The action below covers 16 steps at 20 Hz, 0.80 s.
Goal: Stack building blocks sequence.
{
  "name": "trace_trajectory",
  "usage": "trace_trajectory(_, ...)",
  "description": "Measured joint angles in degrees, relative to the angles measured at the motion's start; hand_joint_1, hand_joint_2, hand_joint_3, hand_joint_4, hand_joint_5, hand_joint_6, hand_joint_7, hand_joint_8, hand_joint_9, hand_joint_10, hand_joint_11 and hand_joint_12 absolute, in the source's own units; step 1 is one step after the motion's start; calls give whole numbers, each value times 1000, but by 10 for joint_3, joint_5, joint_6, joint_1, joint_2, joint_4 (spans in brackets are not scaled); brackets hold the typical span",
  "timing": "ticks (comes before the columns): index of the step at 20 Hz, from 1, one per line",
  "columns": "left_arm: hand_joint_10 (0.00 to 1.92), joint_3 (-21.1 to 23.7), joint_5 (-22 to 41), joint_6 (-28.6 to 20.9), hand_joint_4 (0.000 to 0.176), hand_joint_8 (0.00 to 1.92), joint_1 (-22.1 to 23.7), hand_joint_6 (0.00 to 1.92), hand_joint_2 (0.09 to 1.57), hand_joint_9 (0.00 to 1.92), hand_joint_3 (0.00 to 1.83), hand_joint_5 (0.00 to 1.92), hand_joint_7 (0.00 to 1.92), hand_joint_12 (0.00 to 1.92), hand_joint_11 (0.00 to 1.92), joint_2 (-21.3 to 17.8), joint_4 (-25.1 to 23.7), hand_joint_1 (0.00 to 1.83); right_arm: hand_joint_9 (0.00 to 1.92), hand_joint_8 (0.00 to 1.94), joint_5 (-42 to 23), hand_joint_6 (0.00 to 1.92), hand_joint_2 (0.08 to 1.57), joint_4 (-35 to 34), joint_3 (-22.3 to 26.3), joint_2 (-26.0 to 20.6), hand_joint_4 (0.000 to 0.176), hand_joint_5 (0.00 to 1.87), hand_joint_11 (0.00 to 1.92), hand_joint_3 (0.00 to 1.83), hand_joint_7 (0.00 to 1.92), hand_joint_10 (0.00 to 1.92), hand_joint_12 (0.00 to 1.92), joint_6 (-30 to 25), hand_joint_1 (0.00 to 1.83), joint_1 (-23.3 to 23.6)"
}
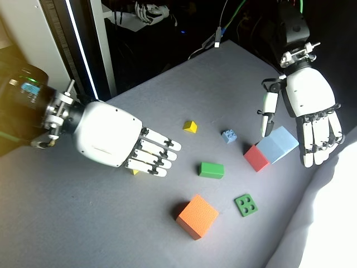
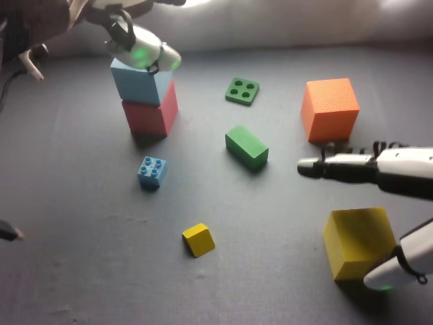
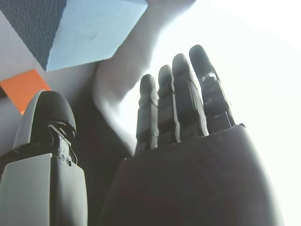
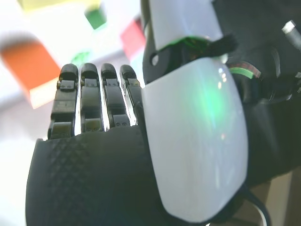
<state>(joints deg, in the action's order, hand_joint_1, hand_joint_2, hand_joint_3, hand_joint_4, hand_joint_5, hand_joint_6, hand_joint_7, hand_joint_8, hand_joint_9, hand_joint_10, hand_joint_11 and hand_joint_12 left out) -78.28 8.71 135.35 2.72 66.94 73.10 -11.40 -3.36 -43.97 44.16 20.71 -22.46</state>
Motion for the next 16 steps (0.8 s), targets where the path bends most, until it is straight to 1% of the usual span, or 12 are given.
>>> trace_trajectory(1,7,9,1,0,0,8,2,9,1216,262,0,250,232,799,0,-7,0,524,0,0,-2,0,895,0,-3,5,0,0,0,0,0,0,0,3,1320,-7)
trace_trajectory(3,6,28,6,2,0,5,2,4,1201,283,0,273,257,839,0,-22,1,539,0,0,1,0,906,-1,-7,10,0,0,0,0,0,0,0,6,1287,-20)
trace_trajectory(4,1,41,11,2,0,1,2,1,1238,211,9,210,186,729,0,-32,1,445,0,0,3,0,890,-1,-9,14,0,0,0,0,0,0,0,11,1302,-28)
trace_trajectory(5,8,48,12,2,0,4,2,2,1222,275,2,261,244,788,23,-37,2,466,0,0,3,0,892,-1,-11,17,0,0,0,0,0,0,0,12,1310,-30)
trace_trajectory(7,0,68,12,2,0,0,2,2,1222,264,1,251,231,787,0,-51,2,492,0,0,1,0,902,-1,-21,30,0,0,0,0,0,0,0,17,1334,-36)
trace_trajectory(8,6,78,12,3,0,4,2,3,1195,303,0,300,277,836,16,-59,6,554,0,0,-1,0,901,-1,-27,38,0,0,0,0,0,0,0,22,1340,-36)
trace_trajectory(9,0,84,12,2,0,0,2,0,1219,244,7,247,217,781,2,-64,7,520,0,0,-7,0,898,-1,-31,41,0,0,0,0,0,0,0,30,1356,-39)
trace_trajectory(10,7,92,12,3,0,6,2,3,1209,270,1,261,246,824,0,-72,7,524,0,0,-18,0,899,-1,-34,44,0,0,0,0,0,0,0,34,1367,-48)
trace_trajectory(11,1,98,12,3,0,2,2,1,1221,260,4,240,229,805,0,-78,7,492,0,0,-21,0,899,-1,-35,44,0,0,0,0,0,0,0,35,1361,-55)
trace_trajectory(13,1,110,12,5,0,1,2,0,1205,284,1,271,255,860,0,-91,7,517,0,0,-20,0,900,-1,-35,45,0,0,0,0,0,0,0,36,1372,-59)
trace_trajectory(14,1,118,11,8,0,2,2,0,1212,249,3,251,225,807,0,-98,7,526,0,0,-26,0,892,-1,-35,45,0,0,0,0,0,0,0,37,1374,-59)
trace_trajectory(16,11,132,-1,35,0,10,2,9,1207,276,0,278,246,806,25,-108,30,516,0,0,-28,0,902,-1,-35,45,0,0,0,0,0,0,0,40,1390,-58)
